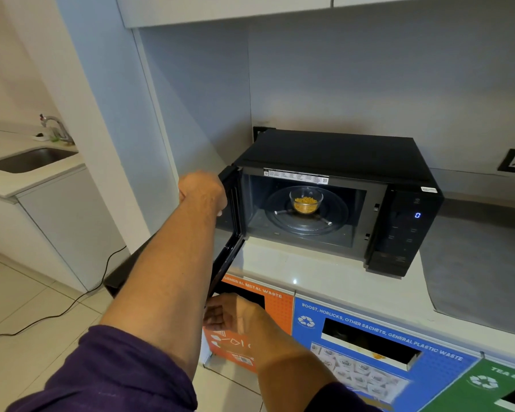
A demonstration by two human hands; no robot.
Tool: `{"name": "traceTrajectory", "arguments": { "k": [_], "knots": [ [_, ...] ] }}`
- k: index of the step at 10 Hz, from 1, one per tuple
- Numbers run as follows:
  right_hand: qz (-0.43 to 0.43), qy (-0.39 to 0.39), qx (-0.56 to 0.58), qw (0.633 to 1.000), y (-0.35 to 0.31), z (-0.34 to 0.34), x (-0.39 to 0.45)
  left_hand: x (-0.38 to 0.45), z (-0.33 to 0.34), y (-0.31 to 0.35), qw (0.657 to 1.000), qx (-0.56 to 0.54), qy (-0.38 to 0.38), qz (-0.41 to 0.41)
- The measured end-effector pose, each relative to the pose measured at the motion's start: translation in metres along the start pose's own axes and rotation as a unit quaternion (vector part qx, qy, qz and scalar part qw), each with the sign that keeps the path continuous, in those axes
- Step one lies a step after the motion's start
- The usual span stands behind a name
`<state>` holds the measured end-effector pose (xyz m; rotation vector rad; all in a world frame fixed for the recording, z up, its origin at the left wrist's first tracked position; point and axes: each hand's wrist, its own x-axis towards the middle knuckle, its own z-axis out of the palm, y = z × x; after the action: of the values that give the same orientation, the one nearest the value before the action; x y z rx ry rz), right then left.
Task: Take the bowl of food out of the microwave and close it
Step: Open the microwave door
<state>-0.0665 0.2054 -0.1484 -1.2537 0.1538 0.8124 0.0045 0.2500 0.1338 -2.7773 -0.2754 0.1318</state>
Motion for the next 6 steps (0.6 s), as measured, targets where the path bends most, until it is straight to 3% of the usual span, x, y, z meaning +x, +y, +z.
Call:
{"name": "traceTrajectory", "arguments": {
  "k": [4,6],
  "knots": [
    [0.025,0.052,-0.023,0.998,-0.002,0.011,0.020,0.009,0.026,0.004,0.993,-0.106,0.056,0.012],
    [-0.007,0.148,-0.253,0.956,-0.031,-0.025,0.003,0.019,0.048,0.020,0.961,-0.158,0.203,0.104]
  ]
}}
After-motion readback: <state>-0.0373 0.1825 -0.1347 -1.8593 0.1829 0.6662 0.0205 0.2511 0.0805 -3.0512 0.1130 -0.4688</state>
